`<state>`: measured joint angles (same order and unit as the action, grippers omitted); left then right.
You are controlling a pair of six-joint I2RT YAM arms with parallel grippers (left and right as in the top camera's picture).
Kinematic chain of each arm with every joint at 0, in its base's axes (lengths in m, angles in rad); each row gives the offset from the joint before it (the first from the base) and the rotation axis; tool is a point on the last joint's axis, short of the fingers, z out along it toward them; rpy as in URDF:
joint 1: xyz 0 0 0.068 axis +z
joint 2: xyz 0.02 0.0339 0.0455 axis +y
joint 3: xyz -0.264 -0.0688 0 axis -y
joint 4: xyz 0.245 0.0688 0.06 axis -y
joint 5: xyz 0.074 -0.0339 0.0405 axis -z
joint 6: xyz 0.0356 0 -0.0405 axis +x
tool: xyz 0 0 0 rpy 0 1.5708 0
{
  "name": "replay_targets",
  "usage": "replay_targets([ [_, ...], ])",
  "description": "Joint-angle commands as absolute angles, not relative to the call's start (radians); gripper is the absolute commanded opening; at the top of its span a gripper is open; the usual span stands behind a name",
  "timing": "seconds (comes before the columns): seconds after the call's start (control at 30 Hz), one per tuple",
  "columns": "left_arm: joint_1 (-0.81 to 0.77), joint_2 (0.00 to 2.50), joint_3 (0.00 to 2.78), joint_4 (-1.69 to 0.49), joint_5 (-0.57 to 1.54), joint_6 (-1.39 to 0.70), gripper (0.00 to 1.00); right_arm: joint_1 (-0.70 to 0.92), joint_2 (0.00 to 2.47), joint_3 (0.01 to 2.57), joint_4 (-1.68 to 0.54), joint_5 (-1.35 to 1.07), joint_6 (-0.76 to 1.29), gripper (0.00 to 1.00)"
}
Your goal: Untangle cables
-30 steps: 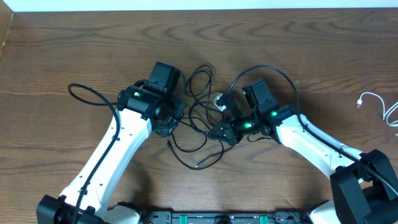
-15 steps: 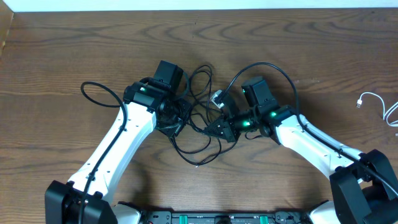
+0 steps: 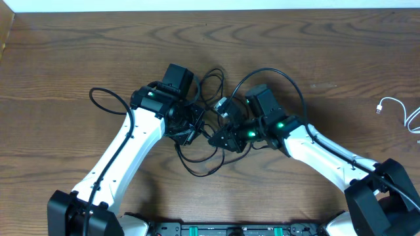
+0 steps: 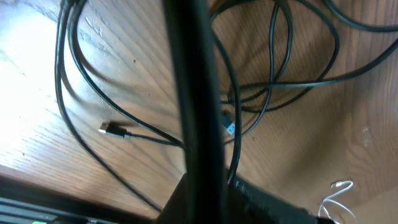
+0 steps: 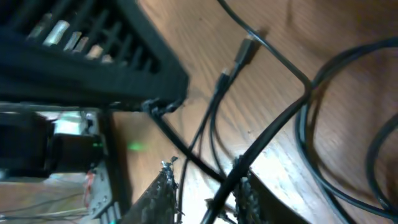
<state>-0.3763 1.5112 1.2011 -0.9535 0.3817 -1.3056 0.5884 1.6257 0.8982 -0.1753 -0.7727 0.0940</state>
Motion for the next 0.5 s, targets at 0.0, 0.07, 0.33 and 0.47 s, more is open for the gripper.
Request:
replay_targets([
  [0.0,-0.378,1.515,1.193,-0.957,0.412,-1.307,0.08,0.598,1.616,0.901,-0.168,-0.709,0.08,0.33],
  [0.07,-0.379,1.515,1.193,-0.957,0.414,-1.307,0.08,0.6,1.616,0.901,-0.159,-0.709,0.08,0.36],
  [0.33,-0.378,1.515,1.193,-0.956,0.496,-1.307,0.08,0.611,1.616,0.901,-0.134,-0.709,0.08,0.4],
  [0.47,-0.378,1.515,1.193,-0.949,0.556,-1.307,0.08,0.611,1.616,0.901,-0.134,-0.701,0.08,0.25],
])
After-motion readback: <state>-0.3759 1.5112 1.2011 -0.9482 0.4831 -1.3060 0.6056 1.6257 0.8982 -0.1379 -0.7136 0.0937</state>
